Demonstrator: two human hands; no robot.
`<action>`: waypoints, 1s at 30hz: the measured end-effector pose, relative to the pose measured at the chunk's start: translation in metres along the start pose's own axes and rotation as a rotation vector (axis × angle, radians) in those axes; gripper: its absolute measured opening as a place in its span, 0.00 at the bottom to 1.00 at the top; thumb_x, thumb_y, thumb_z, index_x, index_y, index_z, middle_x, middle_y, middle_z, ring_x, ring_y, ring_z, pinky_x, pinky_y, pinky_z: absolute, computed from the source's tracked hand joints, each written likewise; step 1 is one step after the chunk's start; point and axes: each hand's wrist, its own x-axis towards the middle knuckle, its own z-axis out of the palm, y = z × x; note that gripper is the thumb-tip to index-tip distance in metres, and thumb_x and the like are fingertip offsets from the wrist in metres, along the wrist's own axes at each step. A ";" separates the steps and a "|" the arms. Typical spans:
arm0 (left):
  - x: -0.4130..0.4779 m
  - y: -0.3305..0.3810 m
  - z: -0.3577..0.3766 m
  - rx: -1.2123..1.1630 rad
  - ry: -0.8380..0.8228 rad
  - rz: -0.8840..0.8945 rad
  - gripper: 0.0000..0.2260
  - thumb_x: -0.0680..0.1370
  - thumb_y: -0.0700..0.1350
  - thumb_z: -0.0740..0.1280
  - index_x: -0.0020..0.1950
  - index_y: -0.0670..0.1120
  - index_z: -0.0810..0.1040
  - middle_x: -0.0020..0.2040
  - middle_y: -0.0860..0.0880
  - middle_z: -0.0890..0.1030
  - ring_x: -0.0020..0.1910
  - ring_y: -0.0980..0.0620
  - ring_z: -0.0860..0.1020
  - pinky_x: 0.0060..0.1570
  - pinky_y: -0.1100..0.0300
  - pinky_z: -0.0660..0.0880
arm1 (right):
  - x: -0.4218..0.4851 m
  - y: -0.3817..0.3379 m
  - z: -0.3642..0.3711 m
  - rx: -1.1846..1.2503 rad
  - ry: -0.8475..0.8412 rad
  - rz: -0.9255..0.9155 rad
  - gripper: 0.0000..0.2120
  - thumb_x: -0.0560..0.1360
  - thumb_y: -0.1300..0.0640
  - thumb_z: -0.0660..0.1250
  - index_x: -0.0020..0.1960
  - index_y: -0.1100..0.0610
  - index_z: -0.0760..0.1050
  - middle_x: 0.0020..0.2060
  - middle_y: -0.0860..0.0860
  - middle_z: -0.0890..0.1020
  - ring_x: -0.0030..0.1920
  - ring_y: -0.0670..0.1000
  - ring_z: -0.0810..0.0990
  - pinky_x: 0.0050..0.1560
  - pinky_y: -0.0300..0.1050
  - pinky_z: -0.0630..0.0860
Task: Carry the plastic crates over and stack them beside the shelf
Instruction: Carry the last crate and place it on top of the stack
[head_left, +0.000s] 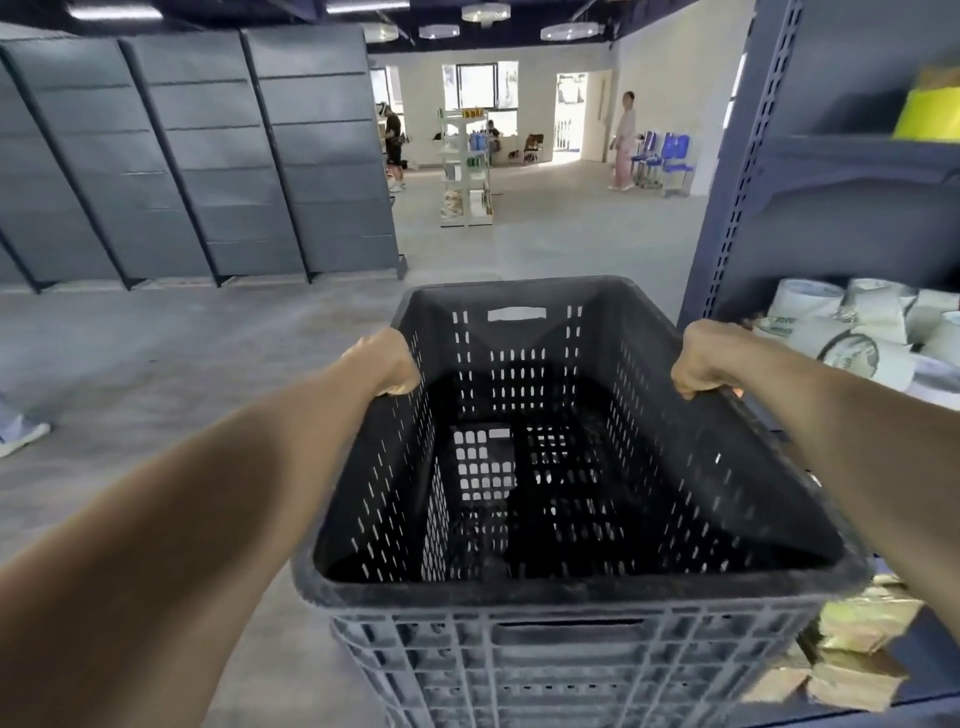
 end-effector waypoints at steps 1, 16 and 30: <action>0.002 -0.001 0.001 -0.006 -0.001 0.003 0.06 0.76 0.32 0.56 0.38 0.35 0.68 0.43 0.41 0.72 0.40 0.46 0.75 0.39 0.57 0.74 | 0.001 -0.002 0.000 0.003 -0.009 0.002 0.09 0.70 0.63 0.71 0.48 0.63 0.75 0.37 0.58 0.77 0.42 0.58 0.78 0.42 0.45 0.75; 0.019 0.003 -0.001 -0.055 0.047 -0.024 0.06 0.75 0.33 0.59 0.38 0.37 0.68 0.40 0.42 0.72 0.41 0.43 0.74 0.37 0.57 0.70 | 0.025 -0.004 -0.003 0.019 -0.039 0.011 0.22 0.72 0.59 0.72 0.63 0.65 0.74 0.51 0.60 0.78 0.46 0.56 0.73 0.46 0.45 0.71; 0.028 0.001 0.005 -0.093 0.045 -0.050 0.09 0.74 0.33 0.59 0.35 0.39 0.65 0.35 0.44 0.70 0.40 0.43 0.73 0.37 0.57 0.71 | 0.034 -0.015 -0.003 -0.017 -0.076 -0.009 0.19 0.72 0.61 0.72 0.60 0.66 0.75 0.45 0.58 0.75 0.45 0.57 0.75 0.45 0.47 0.72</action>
